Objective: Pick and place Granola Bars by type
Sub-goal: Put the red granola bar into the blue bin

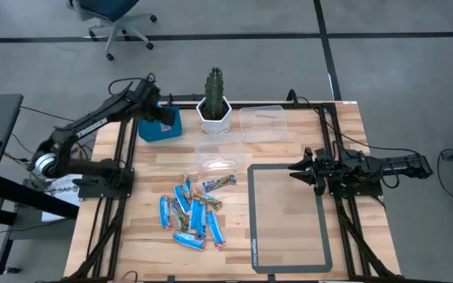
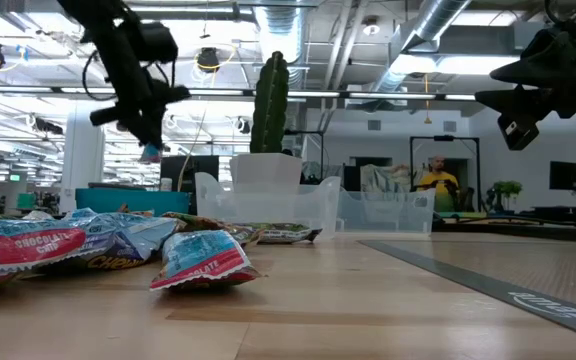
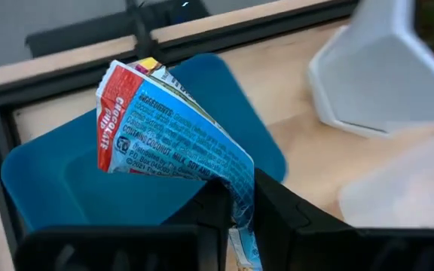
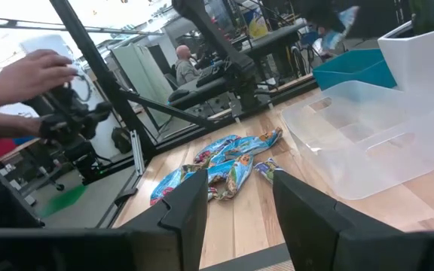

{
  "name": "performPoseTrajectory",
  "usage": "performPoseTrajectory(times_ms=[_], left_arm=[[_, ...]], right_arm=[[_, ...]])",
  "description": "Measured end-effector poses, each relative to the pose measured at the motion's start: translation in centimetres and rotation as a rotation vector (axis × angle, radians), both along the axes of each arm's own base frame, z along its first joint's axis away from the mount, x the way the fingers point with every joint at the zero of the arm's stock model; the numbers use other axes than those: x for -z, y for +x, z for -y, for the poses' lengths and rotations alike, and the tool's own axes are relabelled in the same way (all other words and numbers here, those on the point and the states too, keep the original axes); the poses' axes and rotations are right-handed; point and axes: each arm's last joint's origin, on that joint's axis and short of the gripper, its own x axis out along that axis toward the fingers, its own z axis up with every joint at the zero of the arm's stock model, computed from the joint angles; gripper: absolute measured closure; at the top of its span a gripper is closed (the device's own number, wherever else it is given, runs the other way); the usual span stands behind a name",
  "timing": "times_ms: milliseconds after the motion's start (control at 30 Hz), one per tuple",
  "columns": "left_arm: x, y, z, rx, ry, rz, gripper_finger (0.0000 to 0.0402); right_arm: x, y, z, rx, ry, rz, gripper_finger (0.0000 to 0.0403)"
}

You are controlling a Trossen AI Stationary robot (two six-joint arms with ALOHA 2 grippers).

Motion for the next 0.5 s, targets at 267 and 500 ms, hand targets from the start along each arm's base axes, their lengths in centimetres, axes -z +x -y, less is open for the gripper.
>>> performPoseTrajectory(times_ms=[267,500], left_arm=[[2.0,1.2,-2.4,-0.023,-0.016,0.013,0.0367],[3.8,2.0,-3.2,0.012,-0.077,-0.013,0.0367]], right_arm=[[0.0,0.0,0.0,0.0,0.0,0.0,0.0261],[0.0,0.0,0.0,0.0,0.0,0.0,0.0259]])
